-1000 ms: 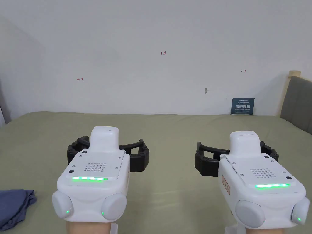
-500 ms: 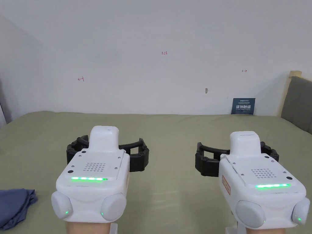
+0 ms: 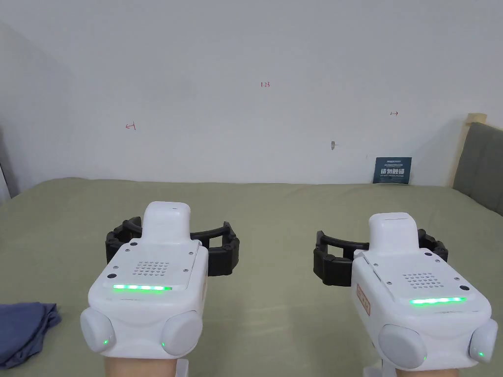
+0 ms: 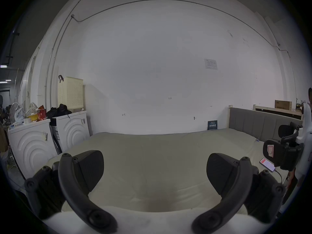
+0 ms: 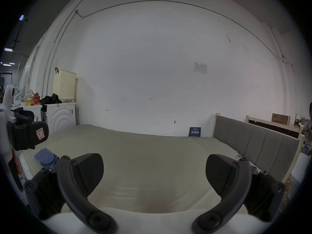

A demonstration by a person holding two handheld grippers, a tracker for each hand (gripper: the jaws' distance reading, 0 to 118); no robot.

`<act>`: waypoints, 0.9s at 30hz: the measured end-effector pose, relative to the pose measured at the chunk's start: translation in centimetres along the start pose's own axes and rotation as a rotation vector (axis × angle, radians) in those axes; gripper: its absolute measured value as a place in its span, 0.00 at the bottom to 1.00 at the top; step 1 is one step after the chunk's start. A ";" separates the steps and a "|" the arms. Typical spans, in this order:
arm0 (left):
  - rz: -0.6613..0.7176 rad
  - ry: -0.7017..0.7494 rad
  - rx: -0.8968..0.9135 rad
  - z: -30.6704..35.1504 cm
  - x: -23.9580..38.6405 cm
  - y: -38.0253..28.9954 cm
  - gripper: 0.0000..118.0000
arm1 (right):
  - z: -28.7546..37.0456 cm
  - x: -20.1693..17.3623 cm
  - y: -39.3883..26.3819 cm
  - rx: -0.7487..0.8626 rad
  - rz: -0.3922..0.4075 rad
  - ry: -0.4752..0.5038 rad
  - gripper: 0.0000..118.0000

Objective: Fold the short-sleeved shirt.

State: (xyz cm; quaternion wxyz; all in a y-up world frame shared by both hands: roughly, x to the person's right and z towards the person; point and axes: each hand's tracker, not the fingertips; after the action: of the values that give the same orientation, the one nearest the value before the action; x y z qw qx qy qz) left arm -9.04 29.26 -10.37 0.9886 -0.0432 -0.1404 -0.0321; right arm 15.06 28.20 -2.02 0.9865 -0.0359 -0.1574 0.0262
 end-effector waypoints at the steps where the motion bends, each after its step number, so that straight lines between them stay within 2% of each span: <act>1: 0.000 0.000 0.001 0.0 0.0 0.0 1.00 | 0.0 0.0 0.0 0.002 0.001 0.000 1.00; 8: -0.006 -0.003 0.004 0.1 -0.1 0.2 1.00 | -0.4 -0.2 0.7 -0.018 0.013 -0.020 1.00; 11: -0.009 -0.004 0.001 0.1 -0.1 0.4 1.00 | -0.7 0.3 1.5 -0.071 -0.033 0.024 1.00; 14: -0.005 -0.003 0.004 0.1 -0.2 0.6 1.00 | -0.5 0.4 1.9 -0.044 -0.013 0.016 1.00; 17: -0.006 -0.004 0.001 0.1 -0.2 0.8 1.00 | -0.5 -0.2 2.6 -0.069 0.037 -0.118 1.00; 19: -0.005 -0.005 -0.002 0.1 -0.3 0.9 1.00 | -0.8 -0.6 2.9 -0.127 0.061 -0.168 1.00; 21: -0.005 -0.006 -0.003 0.2 -0.3 0.9 1.00 | -0.6 -0.5 3.0 -0.129 0.065 -0.148 1.00; 24: 0.002 -0.007 -0.009 0.2 -0.2 0.9 1.00 | -0.3 0.2 2.9 -0.122 0.010 -0.033 1.00; 27: 0.008 -0.007 -0.015 0.1 -0.2 1.0 1.00 | -0.2 0.5 3.0 -0.115 -0.023 -0.016 1.00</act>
State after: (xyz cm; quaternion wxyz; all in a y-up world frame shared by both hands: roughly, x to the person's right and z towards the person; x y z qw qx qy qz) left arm -9.23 30.26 -10.38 0.9879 -0.0510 -0.1435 -0.0288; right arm 15.49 31.21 -2.27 0.9818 -0.0907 -0.1668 0.0058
